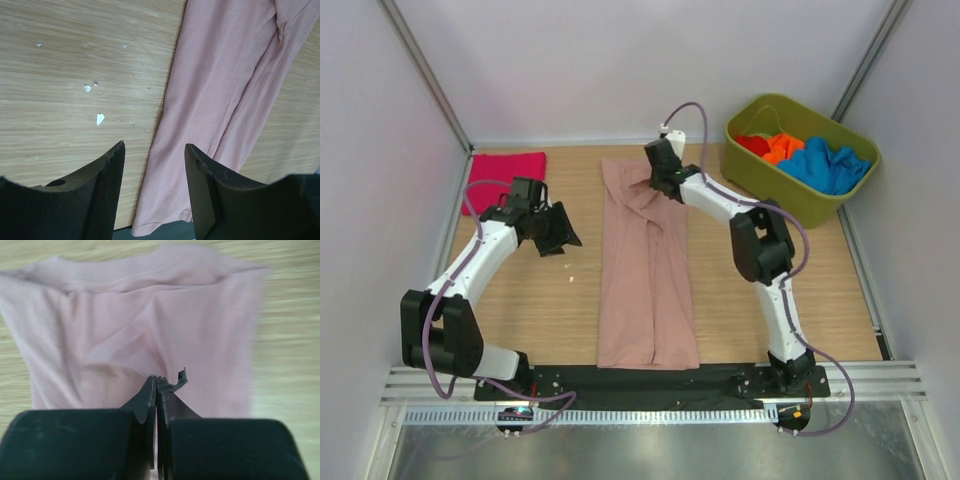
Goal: Fold and stack the t-shirts
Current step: Fold the tshirt
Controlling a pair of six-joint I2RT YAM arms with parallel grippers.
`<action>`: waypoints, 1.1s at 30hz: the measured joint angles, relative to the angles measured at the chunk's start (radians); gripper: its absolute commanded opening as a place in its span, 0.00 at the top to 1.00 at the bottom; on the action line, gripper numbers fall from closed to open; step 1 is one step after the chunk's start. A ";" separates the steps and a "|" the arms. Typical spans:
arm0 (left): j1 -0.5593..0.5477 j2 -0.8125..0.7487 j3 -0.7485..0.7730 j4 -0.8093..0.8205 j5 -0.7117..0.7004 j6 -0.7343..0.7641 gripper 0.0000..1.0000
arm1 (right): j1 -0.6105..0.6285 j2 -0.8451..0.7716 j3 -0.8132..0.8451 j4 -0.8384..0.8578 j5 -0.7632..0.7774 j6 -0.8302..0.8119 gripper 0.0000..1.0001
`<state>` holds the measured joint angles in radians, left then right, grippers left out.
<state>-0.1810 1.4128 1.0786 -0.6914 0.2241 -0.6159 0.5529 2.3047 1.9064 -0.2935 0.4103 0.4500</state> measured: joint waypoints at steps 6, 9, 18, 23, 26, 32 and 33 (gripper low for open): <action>0.000 0.000 -0.004 0.000 -0.004 0.000 0.47 | -0.115 -0.293 -0.319 0.099 0.052 -0.003 0.99; 0.000 0.000 -0.004 0.000 -0.004 0.000 0.47 | -0.168 -0.380 -0.437 0.129 0.080 0.002 0.99; 0.000 0.000 -0.010 0.001 -0.005 0.000 0.47 | -0.225 -0.404 -0.634 0.100 0.130 0.051 0.99; 0.000 0.000 -0.018 0.000 -0.006 0.000 0.47 | -0.243 -0.398 -0.662 0.076 0.166 0.107 0.99; 0.000 0.000 -0.018 0.000 -0.006 0.000 0.47 | -0.249 -0.398 -0.687 0.077 0.180 0.132 0.99; 0.000 0.000 -0.018 0.000 -0.006 0.000 0.47 | -0.260 -0.398 -0.711 0.051 0.223 0.182 0.96; 0.000 0.000 -0.018 0.000 -0.006 0.000 0.47 | -0.261 -0.398 -0.711 0.047 0.229 0.192 0.93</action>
<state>-0.1810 1.4128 1.0607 -0.6910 0.2176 -0.6163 0.2924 1.9064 1.1950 -0.2462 0.6395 0.6415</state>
